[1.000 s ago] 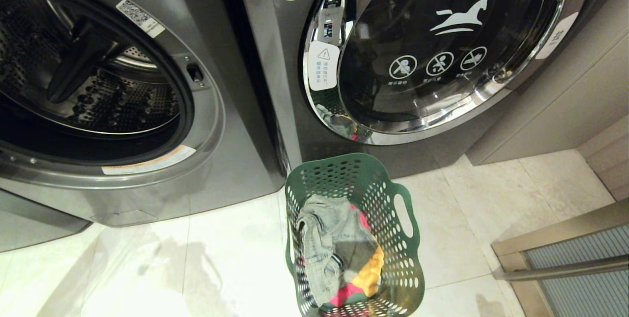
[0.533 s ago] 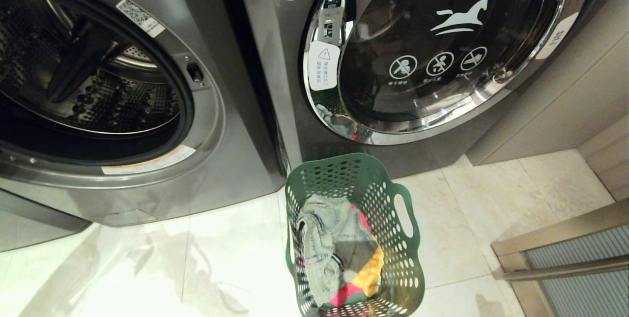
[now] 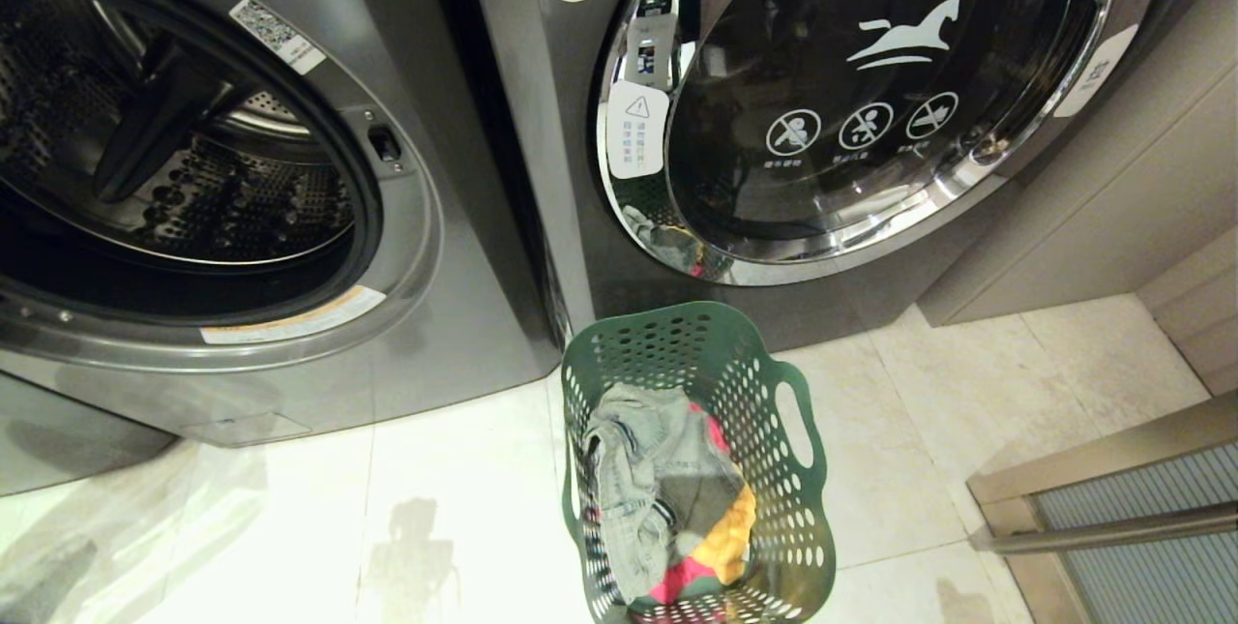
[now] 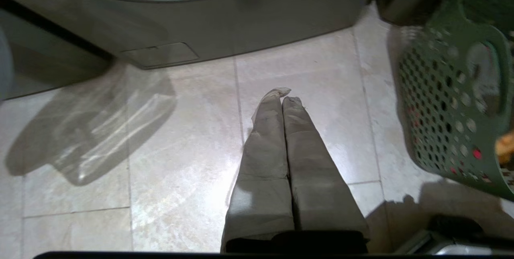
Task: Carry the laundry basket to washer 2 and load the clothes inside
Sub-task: Open the lid of the washing machine
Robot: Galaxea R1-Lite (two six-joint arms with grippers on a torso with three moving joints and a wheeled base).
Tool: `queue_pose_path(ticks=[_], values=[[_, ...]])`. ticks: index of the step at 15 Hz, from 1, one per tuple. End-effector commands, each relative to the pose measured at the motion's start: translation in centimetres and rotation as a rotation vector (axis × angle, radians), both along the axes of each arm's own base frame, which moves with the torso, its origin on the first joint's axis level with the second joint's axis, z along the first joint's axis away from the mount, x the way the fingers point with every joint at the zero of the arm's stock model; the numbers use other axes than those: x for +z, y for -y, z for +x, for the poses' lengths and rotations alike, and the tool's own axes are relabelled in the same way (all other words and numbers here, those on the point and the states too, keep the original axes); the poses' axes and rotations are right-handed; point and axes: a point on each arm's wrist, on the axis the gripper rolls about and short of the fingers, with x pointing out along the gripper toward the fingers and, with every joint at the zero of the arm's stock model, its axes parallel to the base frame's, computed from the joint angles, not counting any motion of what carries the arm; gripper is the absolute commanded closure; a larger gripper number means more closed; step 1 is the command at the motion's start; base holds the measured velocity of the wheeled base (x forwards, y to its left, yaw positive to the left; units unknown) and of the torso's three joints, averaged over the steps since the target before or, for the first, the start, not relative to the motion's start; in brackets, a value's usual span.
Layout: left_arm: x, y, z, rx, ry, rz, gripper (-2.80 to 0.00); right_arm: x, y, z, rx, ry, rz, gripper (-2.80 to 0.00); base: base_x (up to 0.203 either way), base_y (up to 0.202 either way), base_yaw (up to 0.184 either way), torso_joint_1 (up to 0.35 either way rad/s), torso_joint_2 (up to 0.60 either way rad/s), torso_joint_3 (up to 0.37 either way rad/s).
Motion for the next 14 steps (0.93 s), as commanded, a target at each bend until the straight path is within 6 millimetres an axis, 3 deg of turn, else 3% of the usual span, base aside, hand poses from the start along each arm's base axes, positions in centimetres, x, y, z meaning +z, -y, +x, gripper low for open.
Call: queue_pose_path(ticks=[1,4,10,14], values=[[-3.2,0.6,-2.9,-0.067,0.063,0.011,0.0,0.0,0.0,0.0,0.0,-0.001,0.0,0.0,0.0,0.0,0.0,0.0,0.0,0.0],[-5.3,0.7,-4.5,-0.086,0.084,0.024,0.0,0.0,0.0,0.0,0.0,-0.001,0.0,0.0,0.0,0.0,0.0,0.0,0.0,0.0],[-6.4,0.7,-7.0,-0.133,0.297,0.044,0.0,0.0,0.0,0.0,0.0,0.001,0.0,0.0,0.0,0.0,0.0,0.0,0.0,0.0],[-6.8,0.6,-7.1,-0.092,0.291,-0.129,0.0,0.0,0.0,0.0,0.0,0.0,0.0,0.0,0.0,0.0,0.0,0.0,0.0,0.0]])
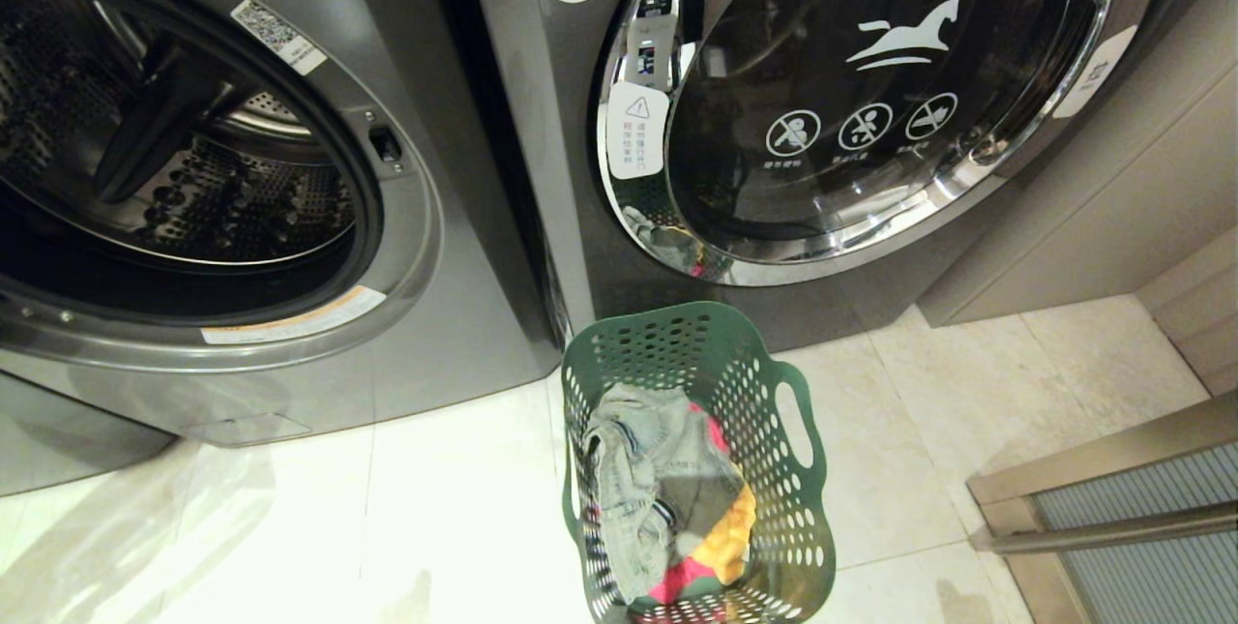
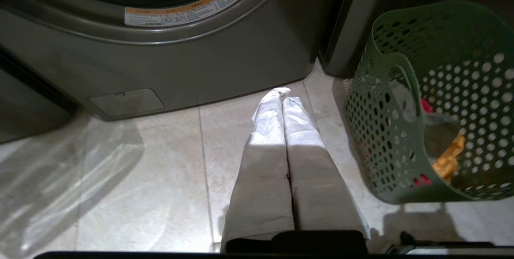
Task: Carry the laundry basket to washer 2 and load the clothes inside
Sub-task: Open the lid of the washing machine
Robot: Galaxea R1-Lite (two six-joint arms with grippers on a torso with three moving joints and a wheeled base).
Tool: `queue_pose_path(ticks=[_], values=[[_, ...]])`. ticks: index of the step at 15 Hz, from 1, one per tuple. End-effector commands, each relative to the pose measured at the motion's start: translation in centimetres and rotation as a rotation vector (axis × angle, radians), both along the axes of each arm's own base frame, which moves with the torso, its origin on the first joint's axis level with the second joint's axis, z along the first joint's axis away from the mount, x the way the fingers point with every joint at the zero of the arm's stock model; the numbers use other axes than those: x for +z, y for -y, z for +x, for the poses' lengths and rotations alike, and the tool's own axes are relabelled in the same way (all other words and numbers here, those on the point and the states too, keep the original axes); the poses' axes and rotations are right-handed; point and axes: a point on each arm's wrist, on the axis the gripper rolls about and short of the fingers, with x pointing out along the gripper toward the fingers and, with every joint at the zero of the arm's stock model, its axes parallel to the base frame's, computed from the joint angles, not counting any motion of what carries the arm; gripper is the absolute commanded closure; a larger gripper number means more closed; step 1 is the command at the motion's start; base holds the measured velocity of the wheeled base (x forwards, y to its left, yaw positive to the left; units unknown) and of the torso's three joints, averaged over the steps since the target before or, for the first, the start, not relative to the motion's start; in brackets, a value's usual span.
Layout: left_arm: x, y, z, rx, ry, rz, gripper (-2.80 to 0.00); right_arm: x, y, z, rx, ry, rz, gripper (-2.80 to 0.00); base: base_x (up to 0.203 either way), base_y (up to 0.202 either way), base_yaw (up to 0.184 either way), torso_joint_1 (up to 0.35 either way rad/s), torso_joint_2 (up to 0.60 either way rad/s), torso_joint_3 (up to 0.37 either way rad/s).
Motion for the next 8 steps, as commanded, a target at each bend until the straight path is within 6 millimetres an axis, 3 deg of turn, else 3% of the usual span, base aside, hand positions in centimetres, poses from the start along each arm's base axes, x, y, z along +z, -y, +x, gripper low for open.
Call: queue_pose_path(ticks=[1,8], values=[[-1.18,-0.01,0.08,-0.001,-0.012,-0.034,0.0,0.01,0.0,0.01,0.001,-0.001,0.0,0.0,0.0,0.0,0.0,0.0,0.0,0.0],[-1.19,-0.01,0.08,0.0,-0.014,-0.033,0.0,0.0,0.0,0.0,0.001,0.001,0.0,0.0,0.0,0.0,0.0,0.0,0.0,0.0]])
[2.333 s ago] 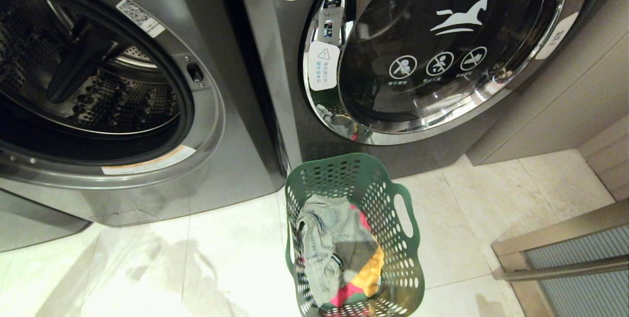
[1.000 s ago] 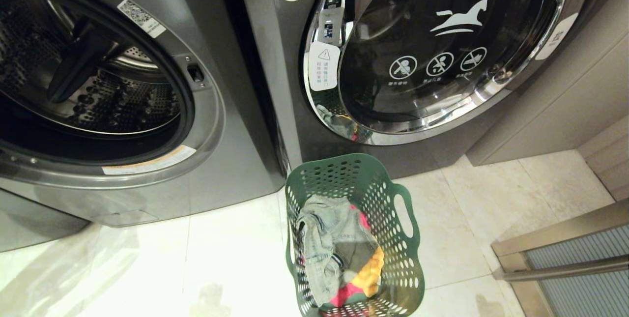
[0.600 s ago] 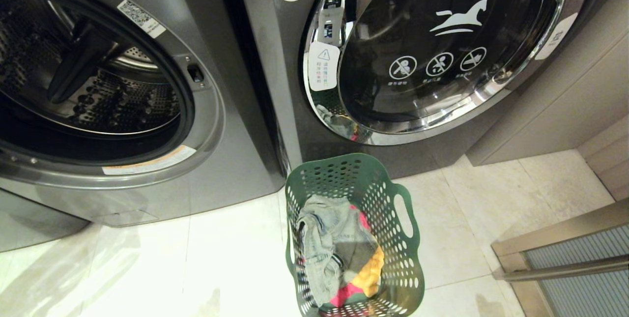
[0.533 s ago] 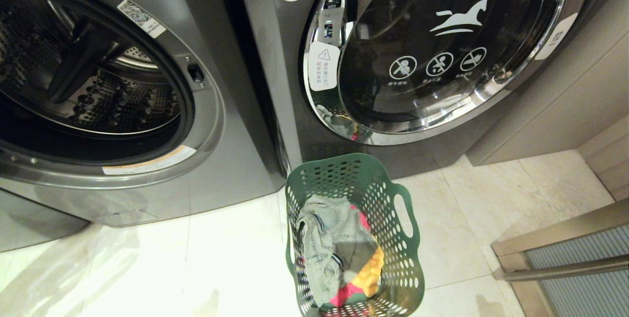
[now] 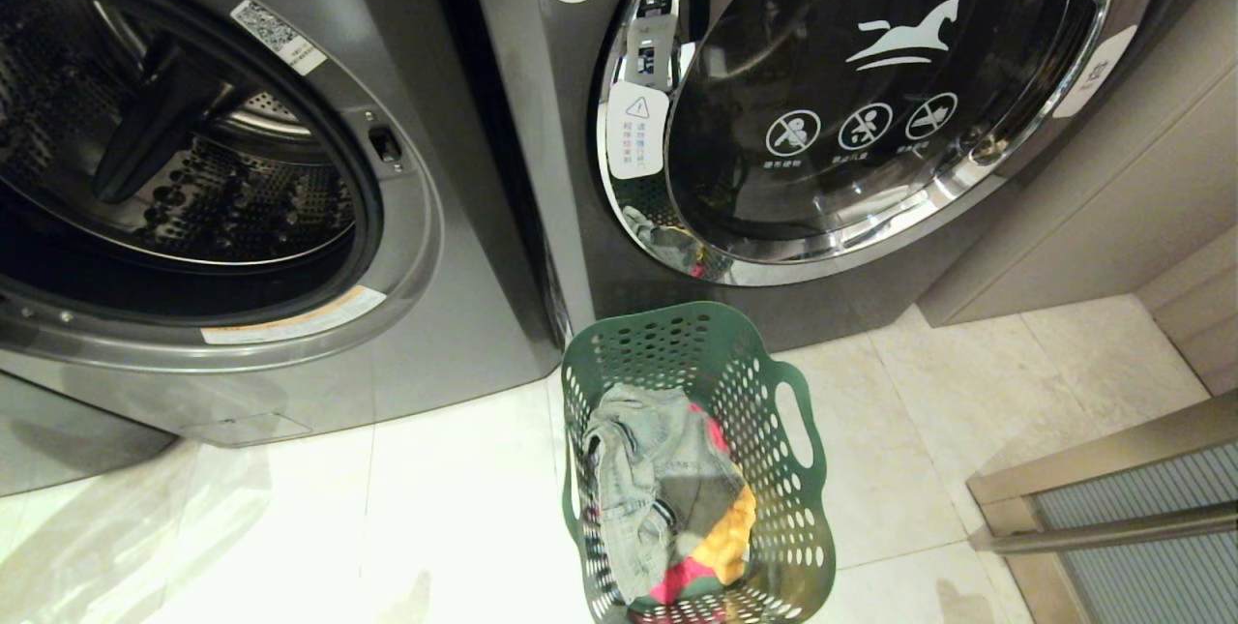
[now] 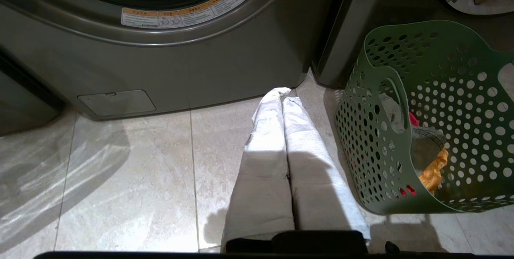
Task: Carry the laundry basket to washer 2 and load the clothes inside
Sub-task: Open the lid of the washing machine
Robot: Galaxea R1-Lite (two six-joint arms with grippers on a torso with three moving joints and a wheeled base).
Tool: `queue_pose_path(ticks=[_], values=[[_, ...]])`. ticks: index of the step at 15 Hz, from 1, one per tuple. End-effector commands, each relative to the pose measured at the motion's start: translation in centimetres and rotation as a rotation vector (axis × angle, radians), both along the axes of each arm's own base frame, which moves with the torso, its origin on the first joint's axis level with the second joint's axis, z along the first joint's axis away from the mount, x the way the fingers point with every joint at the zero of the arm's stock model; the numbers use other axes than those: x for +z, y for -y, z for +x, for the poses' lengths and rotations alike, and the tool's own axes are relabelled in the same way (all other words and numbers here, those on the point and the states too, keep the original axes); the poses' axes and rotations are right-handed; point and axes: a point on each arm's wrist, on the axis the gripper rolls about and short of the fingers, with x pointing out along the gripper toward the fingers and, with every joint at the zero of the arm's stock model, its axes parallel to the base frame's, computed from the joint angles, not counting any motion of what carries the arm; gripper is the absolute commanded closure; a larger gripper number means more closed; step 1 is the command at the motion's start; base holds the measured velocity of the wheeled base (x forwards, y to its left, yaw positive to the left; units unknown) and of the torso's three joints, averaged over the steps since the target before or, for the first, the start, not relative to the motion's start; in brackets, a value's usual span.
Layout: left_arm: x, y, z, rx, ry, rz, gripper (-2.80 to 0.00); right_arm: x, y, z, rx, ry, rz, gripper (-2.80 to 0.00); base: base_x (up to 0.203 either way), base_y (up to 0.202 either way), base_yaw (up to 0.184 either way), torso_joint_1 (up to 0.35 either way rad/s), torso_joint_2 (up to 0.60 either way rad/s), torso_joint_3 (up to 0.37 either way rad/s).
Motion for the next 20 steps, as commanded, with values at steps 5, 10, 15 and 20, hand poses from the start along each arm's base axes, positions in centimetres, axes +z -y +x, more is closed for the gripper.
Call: queue_pose_path(ticks=[5,10,15,20], values=[[-1.1,0.0,0.32,0.001,-0.039,0.0,0.0,0.01,0.0,0.0,0.0,0.0,0.0,0.0,0.0,0.0,0.0,0.0,0.0,0.0],[-1.1,0.0,0.32,0.001,-0.039,0.0,0.0,0.01,0.0,0.01,0.0,-0.001,0.0,0.0,0.0,0.0,0.0,0.0,0.0,0.0],[-1.1,0.0,0.32,0.001,-0.039,0.0,0.0,0.01,0.0,0.01,0.0,-0.001,0.0,0.0,0.0,0.0,0.0,0.0,0.0,0.0],[-1.1,0.0,0.32,0.001,-0.039,0.001,0.0,0.01,0.0,0.01,0.0,-0.001,0.0,0.0,0.0,0.0,0.0,0.0,0.0,0.0]])
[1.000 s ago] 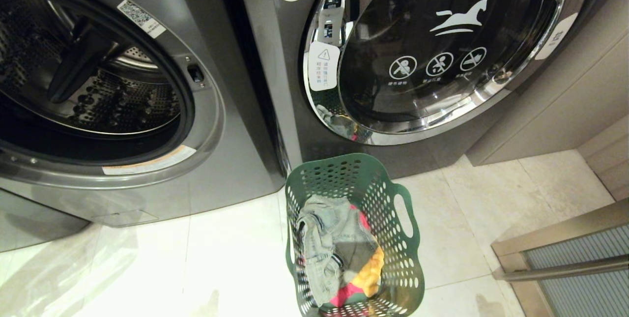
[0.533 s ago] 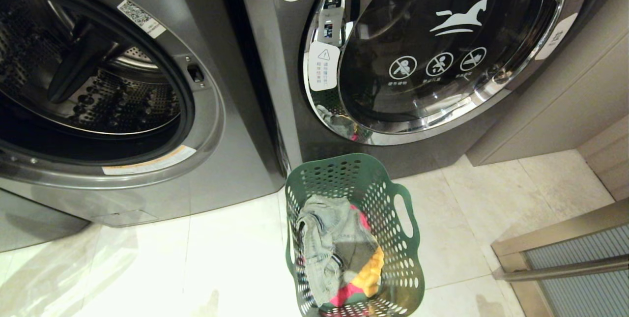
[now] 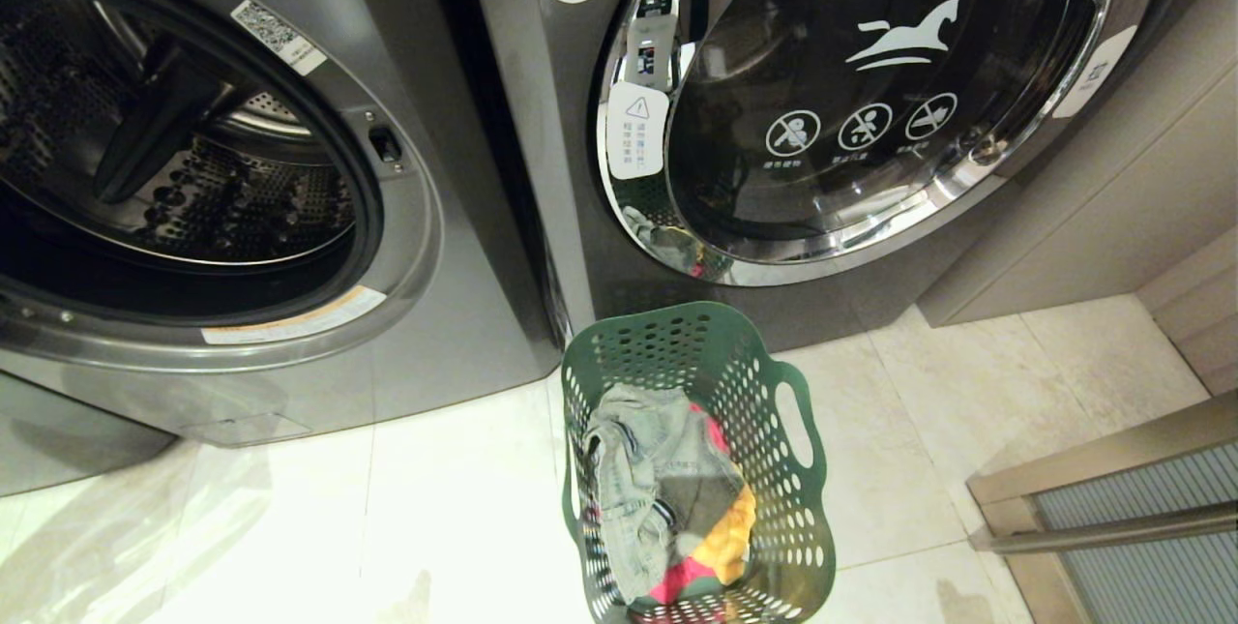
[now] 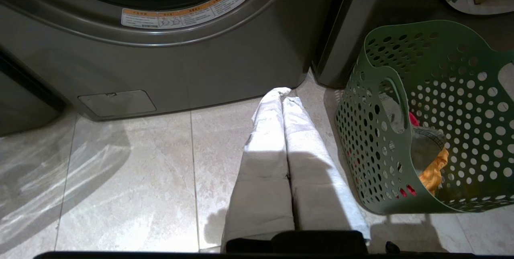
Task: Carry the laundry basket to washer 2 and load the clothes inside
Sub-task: Open the lid of the washing machine
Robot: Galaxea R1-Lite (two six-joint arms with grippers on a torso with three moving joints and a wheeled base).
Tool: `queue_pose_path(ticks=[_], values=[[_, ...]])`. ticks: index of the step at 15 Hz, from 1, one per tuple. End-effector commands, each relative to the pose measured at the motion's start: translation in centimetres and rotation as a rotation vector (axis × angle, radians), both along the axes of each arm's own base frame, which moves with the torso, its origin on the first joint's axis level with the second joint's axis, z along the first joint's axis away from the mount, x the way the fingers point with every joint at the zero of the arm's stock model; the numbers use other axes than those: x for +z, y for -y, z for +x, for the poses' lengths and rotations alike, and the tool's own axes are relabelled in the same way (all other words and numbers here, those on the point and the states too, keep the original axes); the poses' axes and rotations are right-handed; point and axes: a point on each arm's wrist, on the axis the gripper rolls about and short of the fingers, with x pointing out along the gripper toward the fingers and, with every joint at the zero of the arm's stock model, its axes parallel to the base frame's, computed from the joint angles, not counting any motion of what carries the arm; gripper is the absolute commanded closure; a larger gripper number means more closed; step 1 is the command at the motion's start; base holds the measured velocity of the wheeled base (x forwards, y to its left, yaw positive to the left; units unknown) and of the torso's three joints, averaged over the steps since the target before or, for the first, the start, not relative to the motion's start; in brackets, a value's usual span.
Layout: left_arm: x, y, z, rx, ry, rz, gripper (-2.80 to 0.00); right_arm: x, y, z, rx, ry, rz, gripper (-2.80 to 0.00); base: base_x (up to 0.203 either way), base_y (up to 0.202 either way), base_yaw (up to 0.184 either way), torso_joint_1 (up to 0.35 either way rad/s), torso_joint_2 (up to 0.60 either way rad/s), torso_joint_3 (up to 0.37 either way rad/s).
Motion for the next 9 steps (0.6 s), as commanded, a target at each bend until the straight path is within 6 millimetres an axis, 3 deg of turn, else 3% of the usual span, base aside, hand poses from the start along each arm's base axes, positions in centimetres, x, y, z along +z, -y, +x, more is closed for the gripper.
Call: queue_pose_path(ticks=[1,4,9], values=[[-1.1,0.0,0.34,0.001,-0.041,0.001,0.0,0.0,0.0,0.0,0.001,0.0,0.0,0.0,0.0,0.0,0.0,0.0,0.0,0.0],[-1.1,0.0,0.34,0.001,-0.041,0.005,0.0,0.0,0.0,0.0,0.001,0.0,0.0,0.0,0.0,0.0,0.0,0.001,0.0,0.049],[-1.1,0.0,0.34,0.001,-0.041,0.005,0.0,0.01,0.0,0.01,0.001,-0.001,0.0,0.0,0.0,0.0,0.0,0.005,0.0,0.184]])
